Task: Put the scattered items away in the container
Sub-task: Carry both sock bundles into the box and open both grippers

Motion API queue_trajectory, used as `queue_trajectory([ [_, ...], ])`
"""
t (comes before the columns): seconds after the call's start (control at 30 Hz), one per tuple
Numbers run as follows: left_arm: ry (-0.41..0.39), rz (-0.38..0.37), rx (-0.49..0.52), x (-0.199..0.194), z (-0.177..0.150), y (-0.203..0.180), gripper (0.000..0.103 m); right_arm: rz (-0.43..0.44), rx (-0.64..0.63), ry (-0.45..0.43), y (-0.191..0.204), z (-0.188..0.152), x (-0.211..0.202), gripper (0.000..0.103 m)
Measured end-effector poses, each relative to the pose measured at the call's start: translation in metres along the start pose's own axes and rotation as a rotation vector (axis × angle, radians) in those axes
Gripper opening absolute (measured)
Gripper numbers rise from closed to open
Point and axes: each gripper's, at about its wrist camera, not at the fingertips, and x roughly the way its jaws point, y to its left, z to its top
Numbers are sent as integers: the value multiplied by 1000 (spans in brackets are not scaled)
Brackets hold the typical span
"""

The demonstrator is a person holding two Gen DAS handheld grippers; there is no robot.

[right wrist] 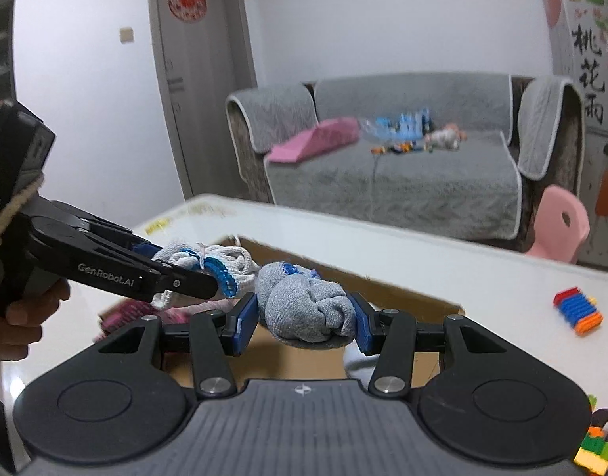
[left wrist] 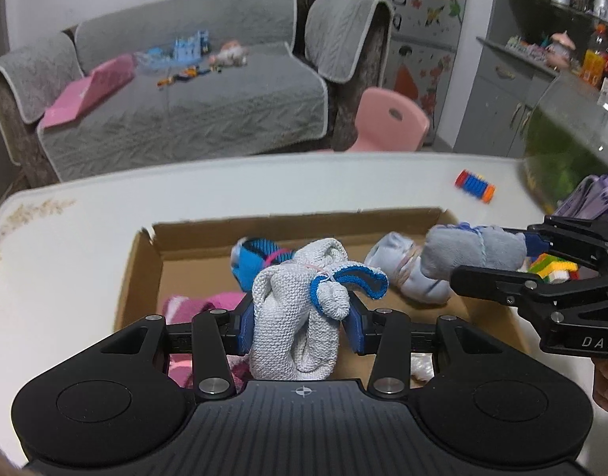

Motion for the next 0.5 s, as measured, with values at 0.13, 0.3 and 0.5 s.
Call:
queue_trajectory([
  [0.13,41,-5,-6,18,-4,-3,51,-19,-12,43,5,-3,5,45],
  [0.3,65,-1,7,33,-12,-5,51,-49,-39,93,13,-6,11,45],
  [0.5,79,28,18,46,-11,-7,51,-79,-56,134,17,-9,21,45],
])
